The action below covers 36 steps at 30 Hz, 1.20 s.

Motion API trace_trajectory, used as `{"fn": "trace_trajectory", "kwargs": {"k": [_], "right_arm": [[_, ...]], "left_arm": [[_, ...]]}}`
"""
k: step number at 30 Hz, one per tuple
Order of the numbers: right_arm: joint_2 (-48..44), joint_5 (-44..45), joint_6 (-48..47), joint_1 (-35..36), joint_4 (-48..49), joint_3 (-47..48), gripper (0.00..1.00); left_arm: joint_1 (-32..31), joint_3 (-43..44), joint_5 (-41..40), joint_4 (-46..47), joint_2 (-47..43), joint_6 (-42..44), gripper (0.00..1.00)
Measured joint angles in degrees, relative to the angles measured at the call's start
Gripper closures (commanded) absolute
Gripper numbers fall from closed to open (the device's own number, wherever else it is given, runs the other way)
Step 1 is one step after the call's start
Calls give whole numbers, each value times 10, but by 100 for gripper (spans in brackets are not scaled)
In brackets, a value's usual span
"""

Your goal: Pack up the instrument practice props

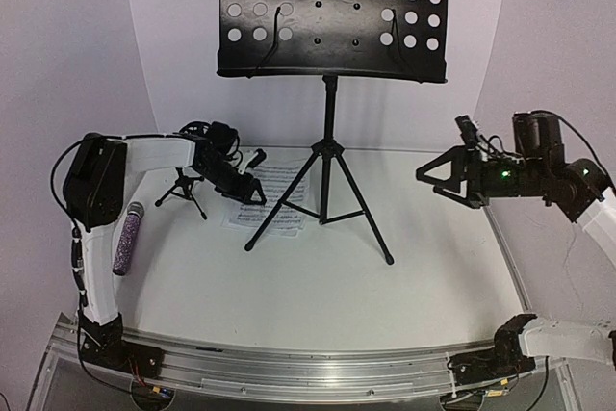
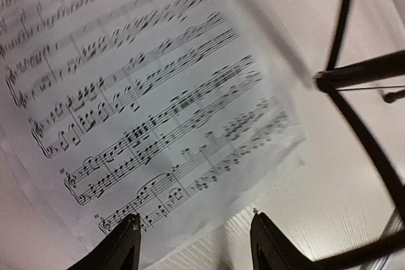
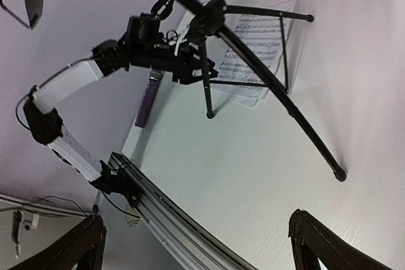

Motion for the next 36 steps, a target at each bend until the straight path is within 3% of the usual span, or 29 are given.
{"fn": "trace_trajectory", "kwargs": {"k": [5,9,13,17,22,25,30,36], "right_arm": [[65,90,-51,127,91,-23,2],[92,161,-100,148,173,-74,4],[136,217,-133,154,240,-87,6],[180,268,-147,171,298,-86,7],[230,316,-143,180,330,-68,7],[266,330,-143,179,340,-50,9],[328,357,-162,179,345,-22,10],[369,379,-191,172,347,-8,13]], "left_arm": [[2,7,100,24,-99,25,36],[1,-4,179,71,-146,50,35],[-5,-77,237,158,-190,78,26],[-33,-141,239,227,-202,108,24],[-78,-152,207,289,-170,119,27],[-84,-149,187,318,-143,113,33],[-83,-147,159,342,-110,100,55],[-95,-147,142,369,-105,71,92]]}}
